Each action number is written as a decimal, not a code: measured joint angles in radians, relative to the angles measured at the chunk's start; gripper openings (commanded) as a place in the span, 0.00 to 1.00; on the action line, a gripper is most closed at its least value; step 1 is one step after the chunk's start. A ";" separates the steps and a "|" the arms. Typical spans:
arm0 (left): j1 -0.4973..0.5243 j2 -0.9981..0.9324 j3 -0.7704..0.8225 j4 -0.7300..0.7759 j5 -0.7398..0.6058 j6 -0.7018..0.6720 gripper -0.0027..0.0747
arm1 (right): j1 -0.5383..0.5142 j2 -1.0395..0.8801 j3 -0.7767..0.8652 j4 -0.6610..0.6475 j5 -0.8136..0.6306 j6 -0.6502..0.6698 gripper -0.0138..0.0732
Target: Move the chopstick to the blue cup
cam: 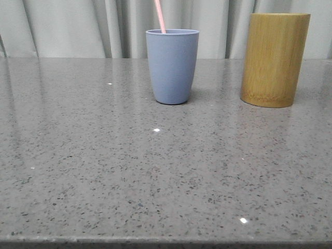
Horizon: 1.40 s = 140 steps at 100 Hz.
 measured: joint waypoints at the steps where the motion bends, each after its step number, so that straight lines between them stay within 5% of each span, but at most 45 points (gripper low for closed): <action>1: 0.000 0.000 0.000 0.000 0.000 0.000 0.01 | 0.000 0.000 0.000 0.000 0.000 0.000 0.08; 140: 0.000 0.000 0.000 -0.027 0.004 0.000 0.01 | 0.000 0.000 0.000 -0.018 0.000 0.000 0.08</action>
